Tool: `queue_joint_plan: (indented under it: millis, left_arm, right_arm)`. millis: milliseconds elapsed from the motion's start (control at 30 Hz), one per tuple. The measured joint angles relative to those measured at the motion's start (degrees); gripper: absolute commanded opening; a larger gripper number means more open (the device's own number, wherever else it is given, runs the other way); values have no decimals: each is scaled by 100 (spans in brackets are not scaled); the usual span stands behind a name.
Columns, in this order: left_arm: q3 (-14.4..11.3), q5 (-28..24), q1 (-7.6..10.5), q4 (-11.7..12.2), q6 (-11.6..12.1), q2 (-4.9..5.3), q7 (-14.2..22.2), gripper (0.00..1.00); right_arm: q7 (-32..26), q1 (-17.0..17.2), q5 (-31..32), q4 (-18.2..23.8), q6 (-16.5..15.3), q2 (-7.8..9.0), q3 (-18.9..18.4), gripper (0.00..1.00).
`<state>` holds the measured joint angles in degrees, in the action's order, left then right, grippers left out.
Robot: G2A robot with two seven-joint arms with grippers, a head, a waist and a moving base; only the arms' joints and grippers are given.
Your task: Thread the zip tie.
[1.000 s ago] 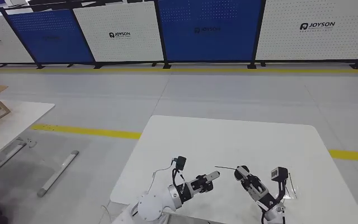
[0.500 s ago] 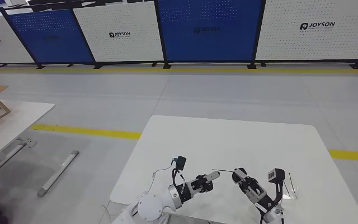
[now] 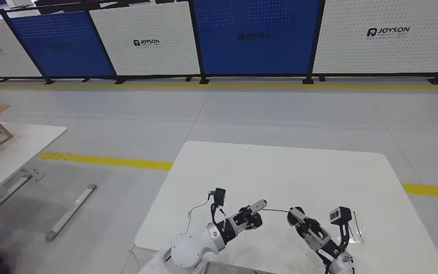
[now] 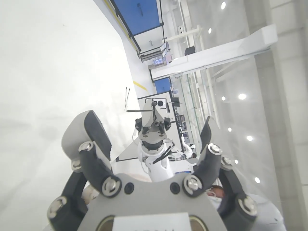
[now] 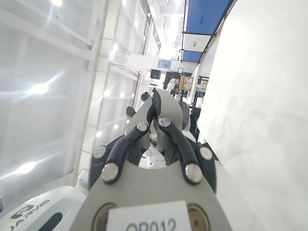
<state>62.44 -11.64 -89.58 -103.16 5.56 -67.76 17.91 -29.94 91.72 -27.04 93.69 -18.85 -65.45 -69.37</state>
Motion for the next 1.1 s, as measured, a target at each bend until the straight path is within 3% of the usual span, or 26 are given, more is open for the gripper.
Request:
queue_joint_plan:
  millis: [167, 400, 533, 867, 1100]
  left_arm:
    - [-237, 483, 234, 151, -558, -10, 150, 100]
    - [-238, 397, 226, 138, -469, -11, 128, 100]
    - [-284, 302, 249, 154, -301, -25, 59, 100]
    - [-330, 261, 313, 213, -383, -37, 24, 100]
    - [-391, 82, 442, 352, -325, -85, -334, 100]
  right_arm:
    - [0, 0, 0, 0, 0, 0, 0, 0]
    - [2, 0, 1, 0, 2, 0, 1, 0]
    - [97, -25, 195, 61, 180, -13, 80, 0]
    - [142, -43, 310, 102, 260, -25, 138, 0]
    - [142, -43, 310, 102, 260, -25, 138, 0]
